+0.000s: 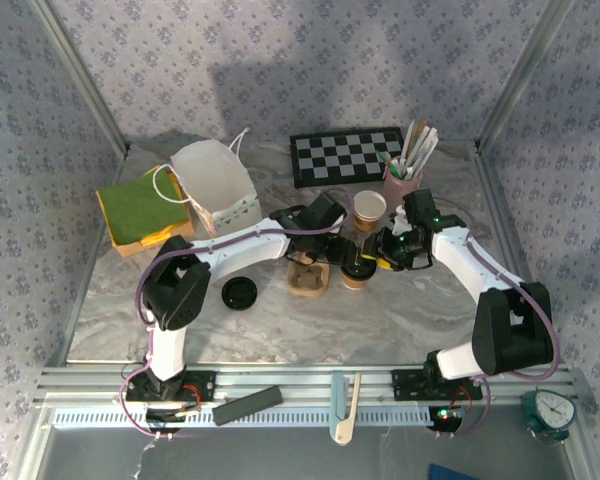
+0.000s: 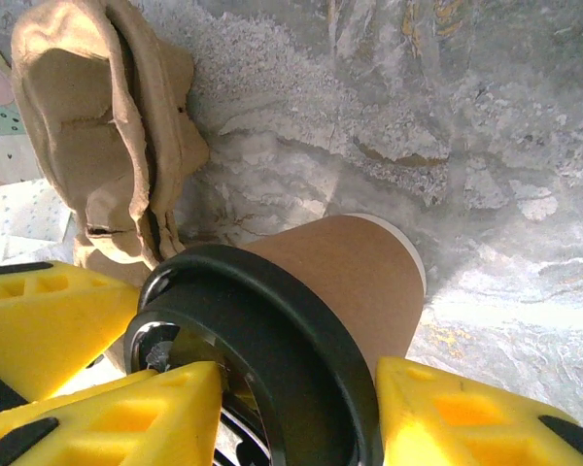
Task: Pack the takeout coffee
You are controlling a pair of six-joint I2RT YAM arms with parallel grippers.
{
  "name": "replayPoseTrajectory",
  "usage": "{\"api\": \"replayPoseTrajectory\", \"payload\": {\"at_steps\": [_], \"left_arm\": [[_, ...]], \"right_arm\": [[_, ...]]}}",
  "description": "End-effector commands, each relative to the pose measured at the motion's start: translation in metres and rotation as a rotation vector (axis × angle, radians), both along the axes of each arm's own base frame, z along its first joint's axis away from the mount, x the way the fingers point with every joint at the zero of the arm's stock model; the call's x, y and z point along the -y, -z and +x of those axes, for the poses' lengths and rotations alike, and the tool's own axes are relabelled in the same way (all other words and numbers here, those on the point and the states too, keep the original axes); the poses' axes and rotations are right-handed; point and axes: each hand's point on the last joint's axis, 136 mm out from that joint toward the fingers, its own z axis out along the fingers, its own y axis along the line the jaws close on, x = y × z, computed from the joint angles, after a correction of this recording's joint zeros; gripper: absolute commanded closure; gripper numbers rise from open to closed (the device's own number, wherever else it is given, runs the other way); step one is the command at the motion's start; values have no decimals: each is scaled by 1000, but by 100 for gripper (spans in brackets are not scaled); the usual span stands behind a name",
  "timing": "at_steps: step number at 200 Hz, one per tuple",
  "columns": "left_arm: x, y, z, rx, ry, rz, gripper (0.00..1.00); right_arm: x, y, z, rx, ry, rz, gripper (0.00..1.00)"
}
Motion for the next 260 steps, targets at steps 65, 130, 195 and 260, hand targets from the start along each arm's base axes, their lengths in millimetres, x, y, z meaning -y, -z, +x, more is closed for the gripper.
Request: {"api": "replayPoseTrajectory", "payload": {"at_steps": [65,130,195,260], "left_arm": [[-26,59,-26,-107,38,208,51],[-30,66,-29,-122,34,222,51],[-23,36,-20,-78,26,181,50],[-8,-3,-9,-28,22,106,40]], "right_arm": [[-2,21,4,-60,-32,-56,55],[18,57,-36,-175,-26,-178,57],[5,6,-13,-21,-36,-99,51],[2,-32,2,74,-16,-69,32]]}}
